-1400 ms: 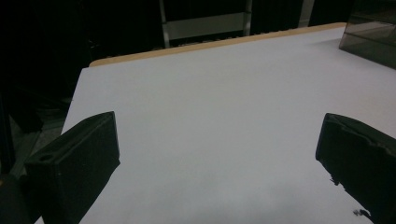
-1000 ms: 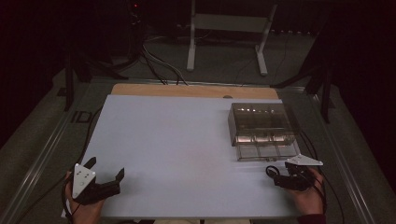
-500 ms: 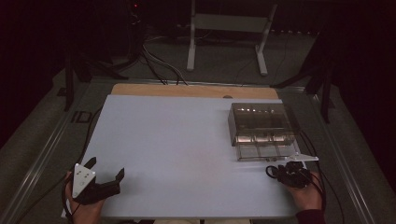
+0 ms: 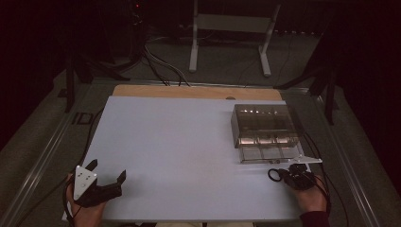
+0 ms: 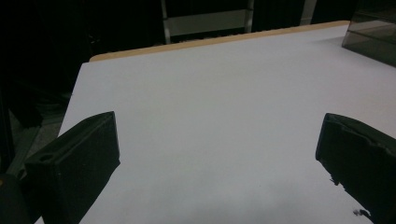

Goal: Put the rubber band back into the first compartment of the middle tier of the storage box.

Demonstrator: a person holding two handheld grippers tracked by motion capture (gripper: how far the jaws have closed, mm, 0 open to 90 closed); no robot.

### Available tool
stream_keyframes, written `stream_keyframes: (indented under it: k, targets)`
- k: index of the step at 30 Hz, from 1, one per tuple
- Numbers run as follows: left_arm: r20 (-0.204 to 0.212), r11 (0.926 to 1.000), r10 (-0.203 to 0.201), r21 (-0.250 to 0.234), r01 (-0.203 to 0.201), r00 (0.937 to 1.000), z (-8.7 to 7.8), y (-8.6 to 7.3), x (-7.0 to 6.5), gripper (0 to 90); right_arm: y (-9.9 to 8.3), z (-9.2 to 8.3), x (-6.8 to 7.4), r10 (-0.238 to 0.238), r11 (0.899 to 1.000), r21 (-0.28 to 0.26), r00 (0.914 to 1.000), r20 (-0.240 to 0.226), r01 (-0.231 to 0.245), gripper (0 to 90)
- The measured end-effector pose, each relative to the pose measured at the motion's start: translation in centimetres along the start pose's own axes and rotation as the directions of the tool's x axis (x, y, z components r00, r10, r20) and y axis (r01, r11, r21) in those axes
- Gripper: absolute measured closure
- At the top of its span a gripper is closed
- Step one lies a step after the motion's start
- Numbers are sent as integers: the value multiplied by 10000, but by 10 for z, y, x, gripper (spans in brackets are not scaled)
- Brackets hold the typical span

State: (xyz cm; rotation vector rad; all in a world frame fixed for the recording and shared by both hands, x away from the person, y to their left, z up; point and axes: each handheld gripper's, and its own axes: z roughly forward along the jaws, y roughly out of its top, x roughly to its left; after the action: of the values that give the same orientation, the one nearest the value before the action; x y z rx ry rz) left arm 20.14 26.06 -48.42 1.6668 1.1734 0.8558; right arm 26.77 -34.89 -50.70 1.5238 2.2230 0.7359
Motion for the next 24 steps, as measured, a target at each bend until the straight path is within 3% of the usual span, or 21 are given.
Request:
stream_keyframes:
  k: [7,24]
  targets:
    - [1,10000,8,-3,-8,10000,0,0,0,4,0,-2,0,172,9998,-137,9998,-50,-172,886]
    - [89,10000,20,-1,-20,10000,0,0,0,4,3,-12,4,100,9993,-353,9999,-13,-101,888]
